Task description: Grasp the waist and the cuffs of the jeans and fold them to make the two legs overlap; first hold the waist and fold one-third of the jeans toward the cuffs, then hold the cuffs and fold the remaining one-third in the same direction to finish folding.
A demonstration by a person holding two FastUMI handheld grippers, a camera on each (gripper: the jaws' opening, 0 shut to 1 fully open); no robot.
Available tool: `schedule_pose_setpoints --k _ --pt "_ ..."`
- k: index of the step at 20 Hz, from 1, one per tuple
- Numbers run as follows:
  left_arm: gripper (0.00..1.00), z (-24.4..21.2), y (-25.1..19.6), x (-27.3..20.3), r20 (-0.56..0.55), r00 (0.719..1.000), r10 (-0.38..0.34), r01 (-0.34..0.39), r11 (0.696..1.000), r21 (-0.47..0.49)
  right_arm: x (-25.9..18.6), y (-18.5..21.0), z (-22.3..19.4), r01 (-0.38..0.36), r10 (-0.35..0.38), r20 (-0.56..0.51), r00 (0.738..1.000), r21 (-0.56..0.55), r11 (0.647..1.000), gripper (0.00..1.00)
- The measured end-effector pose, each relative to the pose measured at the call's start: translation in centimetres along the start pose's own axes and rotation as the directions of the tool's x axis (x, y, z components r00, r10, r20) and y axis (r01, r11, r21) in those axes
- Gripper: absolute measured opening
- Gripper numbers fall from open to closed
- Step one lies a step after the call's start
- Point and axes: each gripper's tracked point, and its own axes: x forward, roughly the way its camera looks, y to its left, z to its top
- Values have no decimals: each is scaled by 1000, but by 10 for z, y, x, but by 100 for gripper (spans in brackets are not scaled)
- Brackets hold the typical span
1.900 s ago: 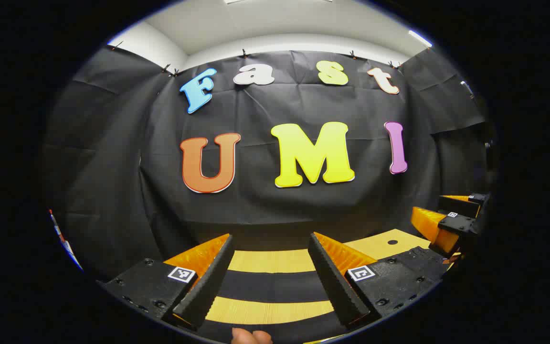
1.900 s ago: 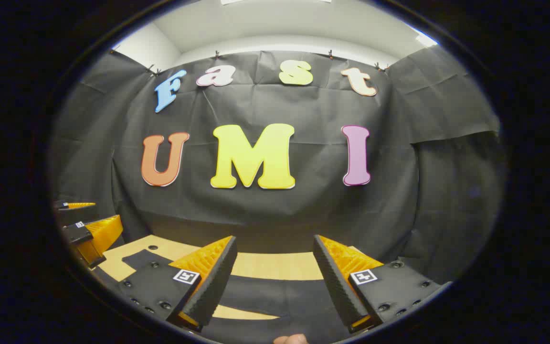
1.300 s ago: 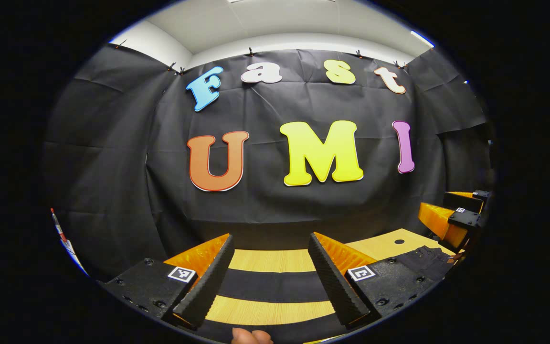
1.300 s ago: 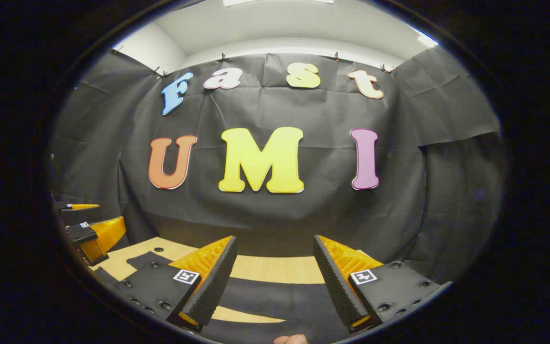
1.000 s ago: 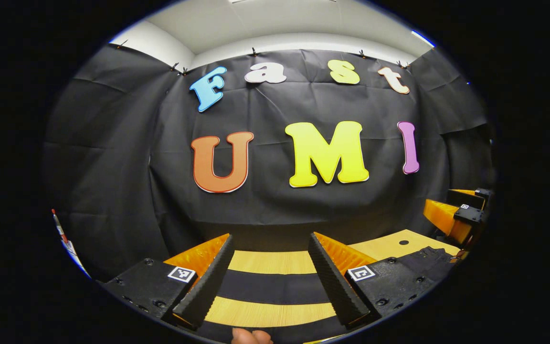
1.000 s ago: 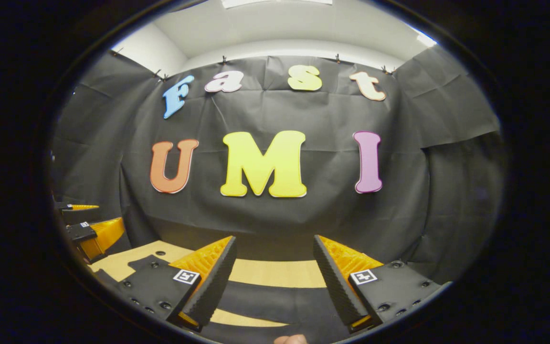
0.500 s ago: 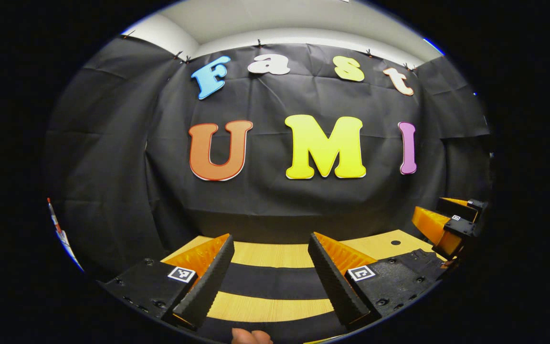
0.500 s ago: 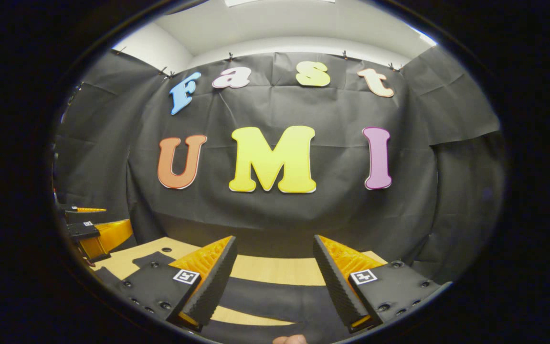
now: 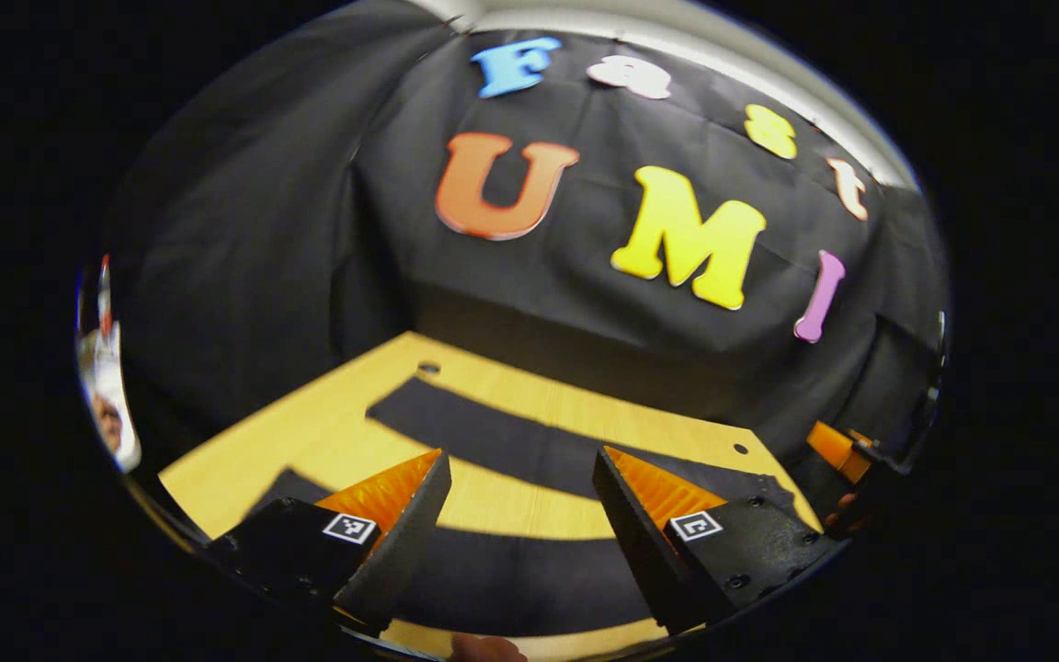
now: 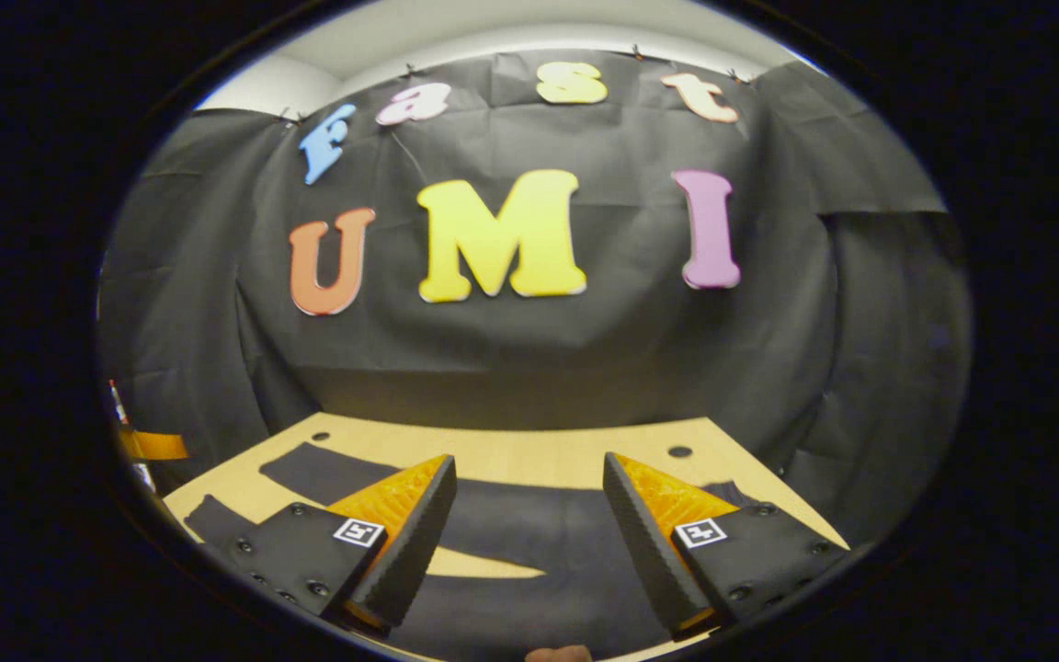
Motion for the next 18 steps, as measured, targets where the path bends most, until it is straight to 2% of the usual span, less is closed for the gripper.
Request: schedule_pose_setpoints --k 1,2,3,4,6,7,8,11,15,18 --pt "99 -26 18 -11 -86 996 32 -43 990 -133 -2 -16 -11 32 -32 -40 999 18 999 99" --pt "99 -45 38 -16 -162 985 65 -104 962 -251 -3 -30 -17 62 -60 -63 996 32 998 99" --pt "99 -62 56 -22 -219 972 84 -162 915 -370 -5 -42 -18 86 -84 -67 994 39 995 100" --pt "99 -74 69 -24 -267 960 84 -211 844 -493 -8 -47 -15 106 -103 -62 993 40 994 100" --pt "99 -90 86 -25 -325 942 86 -292 687 -665 -12 -54 -10 126 -124 -46 991 25 992 99" --pt "100 -91 90 -23 -332 939 91 -310 639 -704 -13 -56 -11 131 -130 -50 990 21 991 99" --pt "99 -88 94 -21 -336 936 103 -326 610 -722 -14 -60 -14 140 -139 -57 989 23 990 99" --pt "99 -79 116 -20 -366 916 165 -390 583 -713 -19 -67 -15 171 -168 -64 984 41 984 100" --pt "99 -75 133 -9 -351 919 178 -390 528 -754 -24 -76 -13 206 -203 -59 977 45 978 100" --pt "99 -72 138 1 -336 925 175 -376 530 -760 -26 -88 -19 239 -234 -78 969 70 968 100"
